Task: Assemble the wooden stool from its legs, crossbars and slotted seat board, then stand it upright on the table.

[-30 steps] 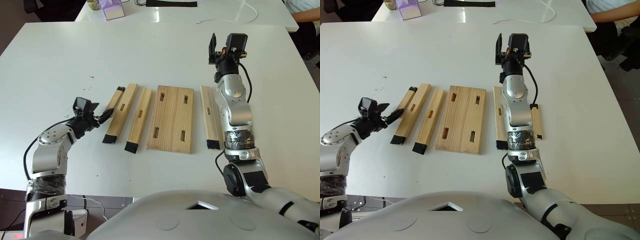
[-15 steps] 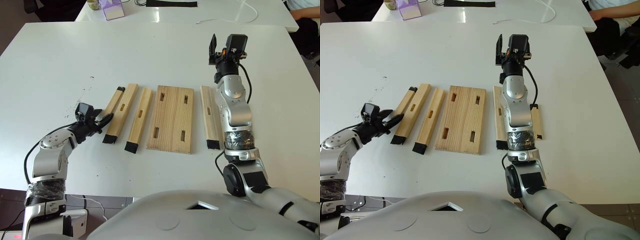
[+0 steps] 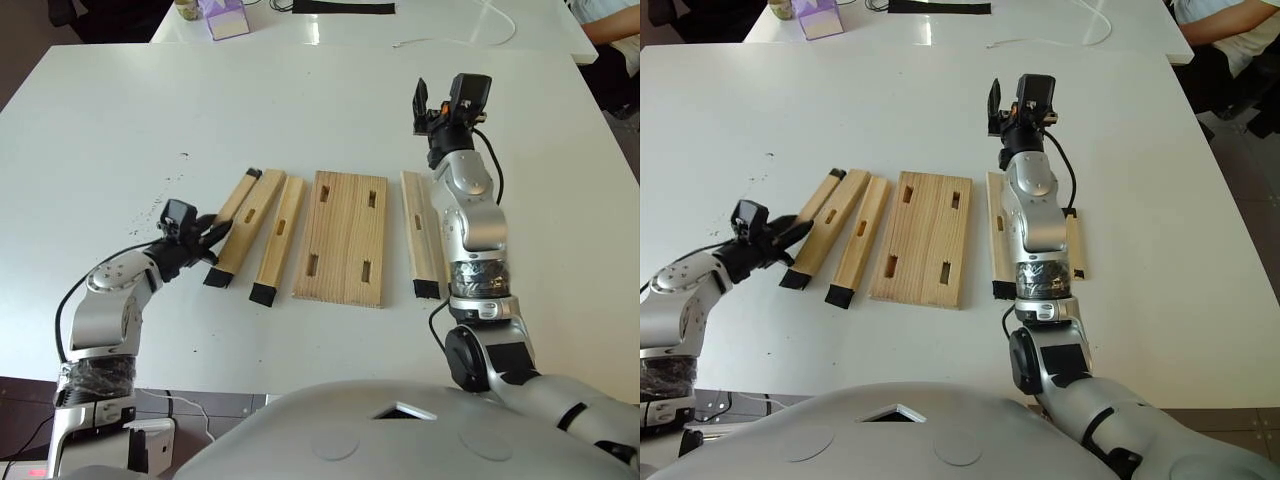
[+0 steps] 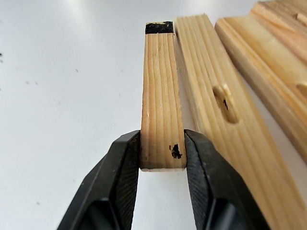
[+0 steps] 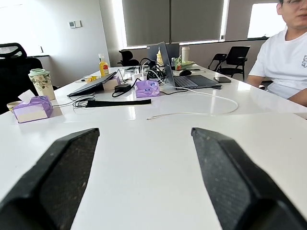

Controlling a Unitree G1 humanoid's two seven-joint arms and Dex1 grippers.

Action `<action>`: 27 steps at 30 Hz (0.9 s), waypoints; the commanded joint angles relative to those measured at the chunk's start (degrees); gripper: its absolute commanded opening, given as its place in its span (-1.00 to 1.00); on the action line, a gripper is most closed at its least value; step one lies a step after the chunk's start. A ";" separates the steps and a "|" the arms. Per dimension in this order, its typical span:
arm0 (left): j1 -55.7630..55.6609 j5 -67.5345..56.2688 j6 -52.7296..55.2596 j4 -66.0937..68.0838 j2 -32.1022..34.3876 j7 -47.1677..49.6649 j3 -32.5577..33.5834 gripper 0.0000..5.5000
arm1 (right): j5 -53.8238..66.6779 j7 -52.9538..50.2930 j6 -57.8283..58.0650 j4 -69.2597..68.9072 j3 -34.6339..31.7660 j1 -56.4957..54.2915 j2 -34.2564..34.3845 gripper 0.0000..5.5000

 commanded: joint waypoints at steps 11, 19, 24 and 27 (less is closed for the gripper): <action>-26.76 -35.12 3.92 -20.16 -22.86 8.71 -1.54 -0.52 | 34.47 44.57 24.66 3.88 -8.86 -20.88 -17.69 0.29; -26.51 -46.18 10.93 -22.22 -19.10 5.17 -3.30 -0.52 | 51.74 59.36 44.17 1.24 -12.49 -22.57 -31.05 0.29; -24.50 -44.90 12.83 -23.53 -16.42 -0.20 -8.00 -0.52 | 53.18 65.33 49.86 0.74 -7.31 -26.54 -35.54 0.29; -23.84 -44.39 13.01 -23.52 -15.74 -1.73 -9.32 -0.52 | 54.51 66.92 52.32 0.93 -6.91 -28.76 -36.29 0.29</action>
